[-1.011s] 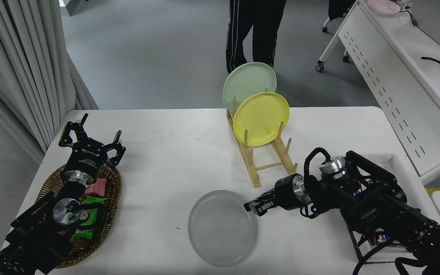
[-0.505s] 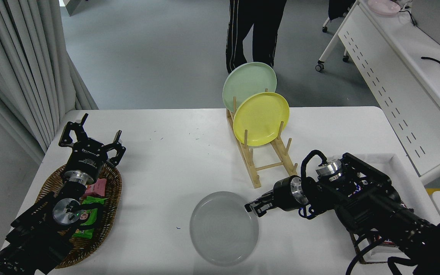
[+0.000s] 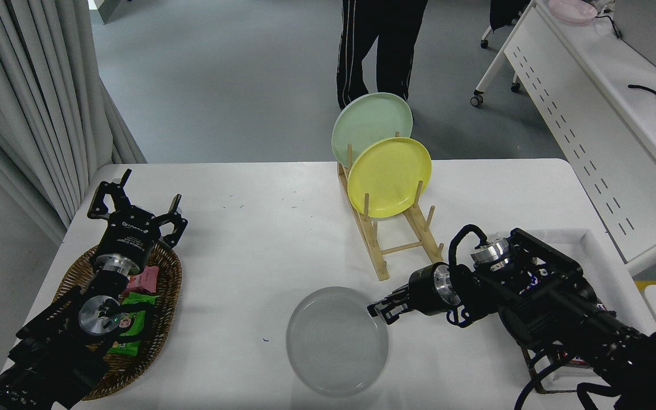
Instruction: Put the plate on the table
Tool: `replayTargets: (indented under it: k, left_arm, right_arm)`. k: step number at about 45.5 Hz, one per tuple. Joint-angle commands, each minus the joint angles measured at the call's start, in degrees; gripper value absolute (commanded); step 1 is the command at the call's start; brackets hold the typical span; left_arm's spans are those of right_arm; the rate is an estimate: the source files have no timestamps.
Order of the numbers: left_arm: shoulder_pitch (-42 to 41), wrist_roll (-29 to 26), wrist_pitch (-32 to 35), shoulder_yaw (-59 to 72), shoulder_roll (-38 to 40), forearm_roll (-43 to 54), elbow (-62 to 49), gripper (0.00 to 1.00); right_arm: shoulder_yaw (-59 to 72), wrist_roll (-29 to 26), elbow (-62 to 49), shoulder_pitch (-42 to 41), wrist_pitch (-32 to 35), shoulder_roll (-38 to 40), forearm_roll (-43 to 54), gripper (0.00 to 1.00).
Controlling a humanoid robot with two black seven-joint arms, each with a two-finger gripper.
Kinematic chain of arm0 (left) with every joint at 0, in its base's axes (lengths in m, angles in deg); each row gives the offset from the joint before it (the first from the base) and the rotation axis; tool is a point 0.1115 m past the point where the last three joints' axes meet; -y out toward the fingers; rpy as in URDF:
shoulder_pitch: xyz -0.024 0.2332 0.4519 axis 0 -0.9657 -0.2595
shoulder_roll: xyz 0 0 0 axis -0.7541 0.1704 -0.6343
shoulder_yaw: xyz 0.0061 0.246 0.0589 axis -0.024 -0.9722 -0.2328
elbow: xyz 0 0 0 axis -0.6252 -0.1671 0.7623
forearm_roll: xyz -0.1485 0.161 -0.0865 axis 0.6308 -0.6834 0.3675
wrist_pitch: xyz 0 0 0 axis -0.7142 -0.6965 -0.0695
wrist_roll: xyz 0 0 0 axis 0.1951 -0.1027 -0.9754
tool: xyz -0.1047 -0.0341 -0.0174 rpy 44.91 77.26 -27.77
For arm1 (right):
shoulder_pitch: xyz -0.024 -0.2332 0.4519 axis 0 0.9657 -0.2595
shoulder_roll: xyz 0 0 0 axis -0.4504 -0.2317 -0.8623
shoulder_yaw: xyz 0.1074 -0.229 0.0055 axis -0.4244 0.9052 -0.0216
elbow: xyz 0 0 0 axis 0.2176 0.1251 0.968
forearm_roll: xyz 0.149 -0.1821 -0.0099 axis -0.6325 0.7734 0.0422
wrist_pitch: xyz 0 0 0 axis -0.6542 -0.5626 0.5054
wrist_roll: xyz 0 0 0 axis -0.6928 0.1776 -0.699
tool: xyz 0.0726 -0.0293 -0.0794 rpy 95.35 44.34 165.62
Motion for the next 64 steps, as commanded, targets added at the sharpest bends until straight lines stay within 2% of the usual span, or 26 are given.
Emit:
replayTargets:
  k: [1,35,40,44,49,50,52,53,64]
  left_arm:
    - [0.04,0.0,0.0,0.03,0.0,0.0,0.0,1.0]
    - [0.04,0.0,0.0,0.03,0.0,0.0,0.0,1.0]
    - [0.04,0.0,0.0,-0.06,0.0,0.0,0.0,1.0]
    - [0.04,0.0,0.0,0.03,0.0,0.0,0.0,1.0]
    - [0.04,0.0,0.0,0.03,0.0,0.0,0.0,1.0]
    - [-0.05,0.0,0.0,-0.06,0.0,0.0,0.0,1.0]
    - [-0.05,0.0,0.0,-0.06,0.0,0.0,0.0,1.0]
    - [-0.05,0.0,0.0,0.03,0.0,0.0,0.0,1.0]
    - [-0.05,0.0,0.0,0.03,0.0,0.0,0.0,1.0]
  right_arm:
    - [-0.03,0.06,-0.95,0.01,1.04,-0.4,0.22,0.0]
    - [-0.03,0.06,-1.74,-0.07,1.83,-0.57,0.48,0.0]
    - [-0.12,-0.03,-1.65,-0.07,1.83,-0.57,0.39,0.38]
    - [-0.55,-0.03,-1.57,-0.07,1.83,-0.57,0.31,0.49]
    - [-1.35,-0.12,-1.39,-0.07,1.91,-0.48,0.31,0.7]
    - [-1.35,-0.12,-1.3,-0.07,1.92,-0.48,0.31,0.76]
    - [-1.35,-0.12,-1.04,-0.07,2.0,-0.48,0.31,0.96]
    - [-1.35,-0.12,-0.95,-0.16,2.09,-0.48,0.31,1.0]
    - [-3.19,-0.29,4.49,-0.86,6.3,0.66,-0.66,1.0]
